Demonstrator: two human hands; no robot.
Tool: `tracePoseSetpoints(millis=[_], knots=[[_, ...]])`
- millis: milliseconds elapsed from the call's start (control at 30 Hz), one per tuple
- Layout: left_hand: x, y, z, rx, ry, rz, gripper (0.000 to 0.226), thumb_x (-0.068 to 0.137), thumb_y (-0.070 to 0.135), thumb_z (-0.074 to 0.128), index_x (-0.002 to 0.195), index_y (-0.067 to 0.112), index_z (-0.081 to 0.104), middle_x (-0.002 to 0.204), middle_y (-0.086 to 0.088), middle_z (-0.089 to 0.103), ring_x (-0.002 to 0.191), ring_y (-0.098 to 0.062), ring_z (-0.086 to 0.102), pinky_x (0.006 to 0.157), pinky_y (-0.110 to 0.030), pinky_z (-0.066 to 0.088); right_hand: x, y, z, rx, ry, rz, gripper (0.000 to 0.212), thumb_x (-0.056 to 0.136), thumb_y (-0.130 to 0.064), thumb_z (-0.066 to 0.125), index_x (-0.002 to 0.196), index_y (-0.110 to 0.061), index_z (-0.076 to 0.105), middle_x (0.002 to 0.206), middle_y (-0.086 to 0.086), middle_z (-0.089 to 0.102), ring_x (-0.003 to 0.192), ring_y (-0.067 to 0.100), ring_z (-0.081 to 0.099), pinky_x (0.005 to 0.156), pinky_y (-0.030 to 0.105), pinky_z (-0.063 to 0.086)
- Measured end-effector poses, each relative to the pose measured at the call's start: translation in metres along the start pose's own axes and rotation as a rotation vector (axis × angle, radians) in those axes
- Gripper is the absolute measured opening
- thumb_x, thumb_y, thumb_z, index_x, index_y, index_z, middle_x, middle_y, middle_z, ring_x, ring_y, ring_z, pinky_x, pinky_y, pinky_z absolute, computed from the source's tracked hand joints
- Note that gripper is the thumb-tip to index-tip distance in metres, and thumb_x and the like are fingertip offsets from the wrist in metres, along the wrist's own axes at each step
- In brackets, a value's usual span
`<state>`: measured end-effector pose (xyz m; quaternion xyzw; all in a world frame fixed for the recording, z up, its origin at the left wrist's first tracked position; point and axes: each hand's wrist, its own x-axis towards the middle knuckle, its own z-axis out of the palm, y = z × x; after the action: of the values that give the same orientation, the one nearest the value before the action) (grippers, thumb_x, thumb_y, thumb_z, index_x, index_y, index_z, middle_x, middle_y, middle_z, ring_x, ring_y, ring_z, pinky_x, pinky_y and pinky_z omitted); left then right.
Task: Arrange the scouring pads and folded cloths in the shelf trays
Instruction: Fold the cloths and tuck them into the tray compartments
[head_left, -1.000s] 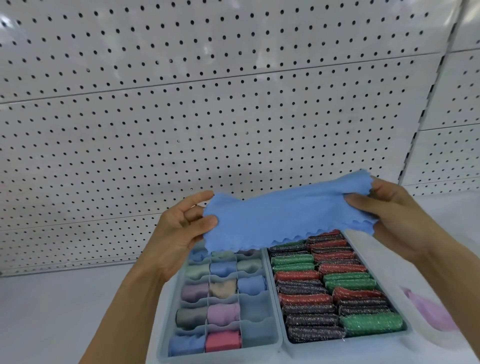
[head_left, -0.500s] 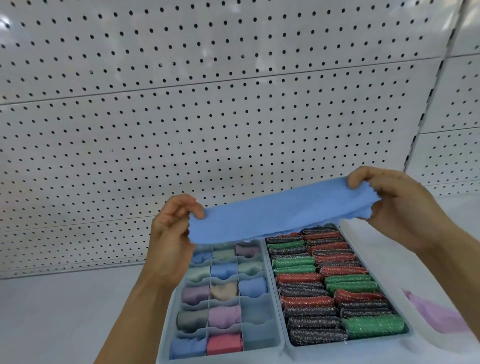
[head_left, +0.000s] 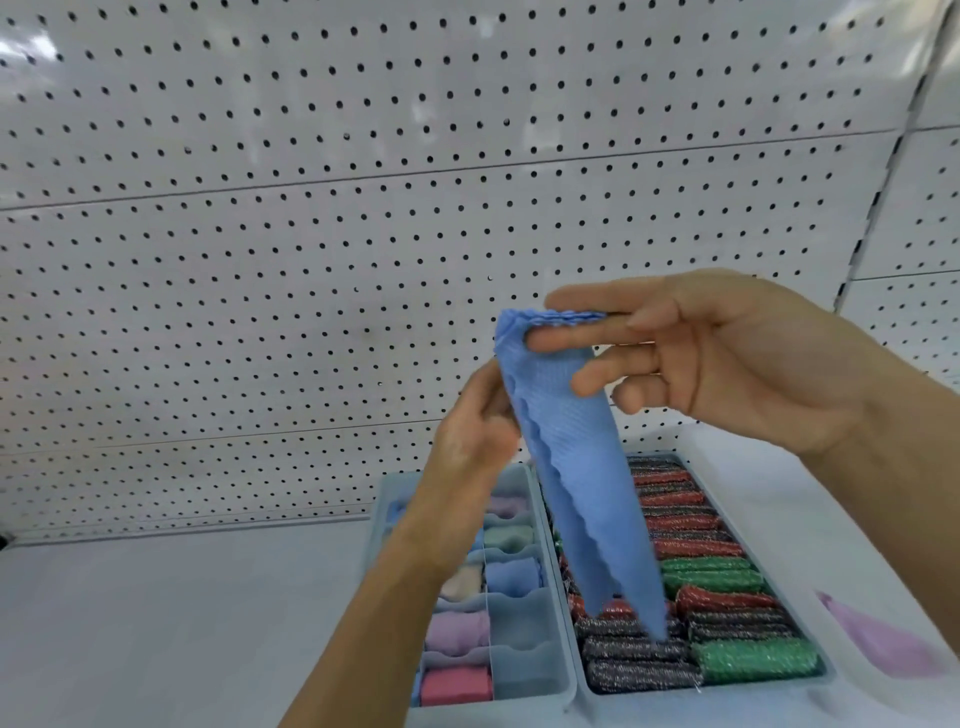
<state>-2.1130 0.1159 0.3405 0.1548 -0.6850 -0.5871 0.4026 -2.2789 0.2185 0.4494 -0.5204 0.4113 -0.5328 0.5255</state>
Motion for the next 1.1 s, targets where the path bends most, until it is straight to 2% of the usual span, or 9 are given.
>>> tracePoseSetpoints(millis=[100,233,433,533,667,767,867,1000,1100], knots=[[0.003,0.002,0.016,-0.107,-0.037,-0.067,0.076,0.067,0.055,0.080,0.125,0.011,0.057,0.111,0.000,0.070,0.103,-0.020,0.067,0.086,-0.033,0.051,0.002,-0.001,0.006,0.007,0.010,0.007,0.052,0.072,-0.011,0.047,0.122,-0.003,0.058,0.113,0.013,0.070,0.072,0.021,0.071,0.052,0.024,0.054],[-0.004,-0.010,0.026,-0.098,-0.011,-0.114,0.044,0.086,0.032,0.070,0.125,0.015,0.059,0.119,-0.003,0.070,0.109,-0.021,0.067,0.094,-0.037,0.052,0.003,-0.001,0.007,0.019,0.044,-0.001,0.054,0.071,-0.013,0.052,0.124,-0.004,0.057,0.116,0.010,0.069,0.073,0.024,0.072,0.049,0.025,0.054],[0.000,-0.026,0.028,-0.024,0.193,-0.193,0.023,0.086,0.024,0.072,0.099,0.006,0.068,0.098,-0.020,0.071,0.086,-0.022,0.068,0.075,-0.031,0.054,0.011,0.003,0.003,0.066,0.095,0.007,0.051,0.076,-0.011,0.053,0.126,-0.006,0.055,0.120,0.010,0.067,0.073,0.026,0.072,0.046,0.025,0.054],[0.000,-0.027,0.028,-0.041,0.202,-0.283,0.024,0.091,0.022,0.064,0.099,0.000,0.069,0.095,-0.015,0.075,0.084,-0.021,0.072,0.075,-0.032,0.057,0.015,0.006,0.000,0.015,0.156,-0.008,0.039,0.088,-0.003,0.051,0.126,-0.008,0.057,0.117,0.006,0.070,0.069,0.022,0.072,0.046,0.023,0.052],[-0.002,-0.031,0.021,-0.104,0.113,-0.405,0.035,0.096,0.032,0.058,0.106,0.000,0.069,0.102,-0.016,0.074,0.095,-0.035,0.070,0.095,-0.054,0.051,0.018,0.018,-0.008,-0.334,0.368,-0.124,0.032,0.084,0.004,0.064,0.114,-0.010,0.065,0.096,0.003,0.075,0.056,0.020,0.069,0.042,0.022,0.046],[-0.004,-0.035,0.021,-0.118,0.024,-0.472,0.036,0.098,0.032,0.055,0.107,0.000,0.069,0.104,-0.017,0.073,0.097,-0.035,0.070,0.097,-0.054,0.050,0.026,0.027,-0.015,-0.522,0.564,-0.219,0.010,0.082,-0.006,0.072,0.091,-0.009,0.072,0.066,0.004,0.072,0.035,0.015,0.053,0.036,0.020,0.035],[-0.008,-0.038,0.025,-0.086,-0.049,-0.529,0.038,0.098,0.036,0.054,0.113,0.004,0.068,0.109,-0.011,0.073,0.102,-0.029,0.070,0.101,-0.049,0.049,0.037,0.030,-0.026,-0.603,0.665,-0.268,0.005,0.082,-0.010,0.072,0.078,-0.013,0.074,0.054,0.000,0.061,0.042,0.004,0.043,0.045,0.014,0.037],[-0.005,-0.042,0.026,-0.039,-0.089,-0.625,0.043,0.095,0.043,0.056,0.116,0.007,0.067,0.110,-0.005,0.073,0.104,-0.024,0.069,0.102,-0.048,0.048,0.043,0.033,-0.034,-0.691,0.631,-0.255,0.009,0.082,-0.013,0.072,0.076,-0.019,0.074,0.085,0.007,0.072,0.074,0.016,0.060,0.073,0.031,0.053],[0.005,-0.044,0.025,-0.070,0.023,-0.709,0.037,0.096,0.040,0.057,0.112,0.008,0.068,0.105,-0.006,0.075,0.099,-0.024,0.070,0.097,-0.043,0.051,0.032,0.039,-0.023,-0.685,0.541,-0.357,0.010,0.083,-0.009,0.070,0.077,-0.016,0.074,0.081,-0.002,0.073,0.077,0.010,0.065,0.078,0.028,0.054]])
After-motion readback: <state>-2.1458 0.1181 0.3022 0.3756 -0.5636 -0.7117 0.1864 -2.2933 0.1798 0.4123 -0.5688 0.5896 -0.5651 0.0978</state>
